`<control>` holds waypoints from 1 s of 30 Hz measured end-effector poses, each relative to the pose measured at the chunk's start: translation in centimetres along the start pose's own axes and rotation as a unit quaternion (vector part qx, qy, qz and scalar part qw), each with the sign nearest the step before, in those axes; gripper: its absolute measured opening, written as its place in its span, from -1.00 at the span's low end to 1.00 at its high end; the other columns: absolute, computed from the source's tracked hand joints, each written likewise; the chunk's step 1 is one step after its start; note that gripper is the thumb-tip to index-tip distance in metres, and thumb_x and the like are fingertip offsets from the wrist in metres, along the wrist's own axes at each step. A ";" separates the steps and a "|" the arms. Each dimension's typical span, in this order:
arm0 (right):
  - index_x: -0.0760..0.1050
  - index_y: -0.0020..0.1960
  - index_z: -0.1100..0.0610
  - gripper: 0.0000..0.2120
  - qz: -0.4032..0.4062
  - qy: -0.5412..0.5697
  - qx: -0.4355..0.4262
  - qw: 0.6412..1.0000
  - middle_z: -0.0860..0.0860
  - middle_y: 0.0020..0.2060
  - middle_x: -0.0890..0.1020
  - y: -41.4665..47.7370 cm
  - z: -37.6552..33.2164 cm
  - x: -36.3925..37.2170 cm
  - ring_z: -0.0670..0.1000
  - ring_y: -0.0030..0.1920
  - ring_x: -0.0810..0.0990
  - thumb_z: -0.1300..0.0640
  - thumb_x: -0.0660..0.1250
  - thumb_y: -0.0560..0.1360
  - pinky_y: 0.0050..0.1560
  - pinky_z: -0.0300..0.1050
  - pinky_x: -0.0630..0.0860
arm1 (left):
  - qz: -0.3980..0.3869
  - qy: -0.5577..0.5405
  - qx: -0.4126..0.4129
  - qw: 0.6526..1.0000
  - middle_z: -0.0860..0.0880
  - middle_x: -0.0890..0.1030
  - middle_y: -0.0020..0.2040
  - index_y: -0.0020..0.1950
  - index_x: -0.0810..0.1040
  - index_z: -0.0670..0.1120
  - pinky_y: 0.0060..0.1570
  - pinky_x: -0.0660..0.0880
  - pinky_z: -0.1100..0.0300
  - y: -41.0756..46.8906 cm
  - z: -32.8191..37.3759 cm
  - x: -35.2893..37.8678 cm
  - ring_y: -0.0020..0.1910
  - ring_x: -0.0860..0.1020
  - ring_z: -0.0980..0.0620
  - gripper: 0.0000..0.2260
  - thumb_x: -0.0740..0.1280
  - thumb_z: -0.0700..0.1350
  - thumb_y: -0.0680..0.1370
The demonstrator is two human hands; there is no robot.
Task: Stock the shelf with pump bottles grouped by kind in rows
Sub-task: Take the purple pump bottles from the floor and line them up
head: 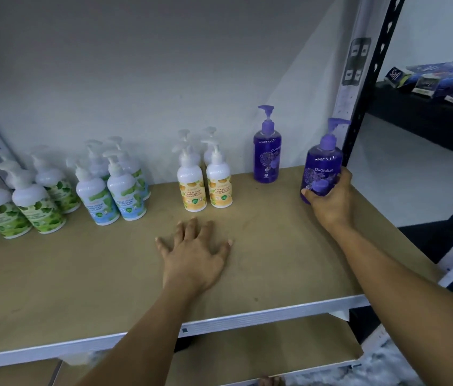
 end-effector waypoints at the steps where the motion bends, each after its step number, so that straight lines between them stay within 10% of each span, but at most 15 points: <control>1: 0.28 0.44 0.09 -0.19 -0.002 -0.001 0.000 1.000 0.06 0.26 0.56 0.8 0.0 0.9 0.07 0.20 0.57 0.18 0.62 0.32 0.24 0.02 0.54 | 0.002 0.000 0.001 1.000 0.04 0.10 0.62 0.55 0.17 0.20 0.46 -0.14 -0.40 0.0 0.0 0.0 0.62 -0.05 -0.05 -0.36 -0.06 0.45 0.54; 23: 0.30 0.47 0.03 -0.28 -0.066 0.046 -0.024 0.996 -0.13 0.19 0.51 7.7 1.1 7.0 -0.11 0.17 0.51 0.27 0.54 0.42 0.06 -0.41 0.39 | 0.000 0.012 -0.003 1.000 0.07 0.09 0.63 0.56 0.16 0.24 0.47 -0.12 -0.38 0.2 0.0 0.1 0.62 -0.07 -0.01 -0.36 -0.08 0.47 0.53; 30: 0.20 0.55 0.03 -0.20 -0.052 0.026 0.004 0.998 -0.08 0.28 0.50 7.4 1.6 7.2 -0.08 0.22 0.50 0.21 0.53 0.44 0.26 -0.16 0.43 | -0.007 0.016 -0.002 1.000 0.06 0.07 0.63 0.57 0.13 0.23 0.47 -0.12 -0.39 0.3 0.0 0.1 0.62 -0.08 -0.02 -0.35 -0.09 0.46 0.53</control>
Point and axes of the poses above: each hand's wrist, its own y-axis towards the middle knuckle, its own x-axis out of the palm, z = x × y, the point moved 8 cm from there along y, towards the middle knuckle
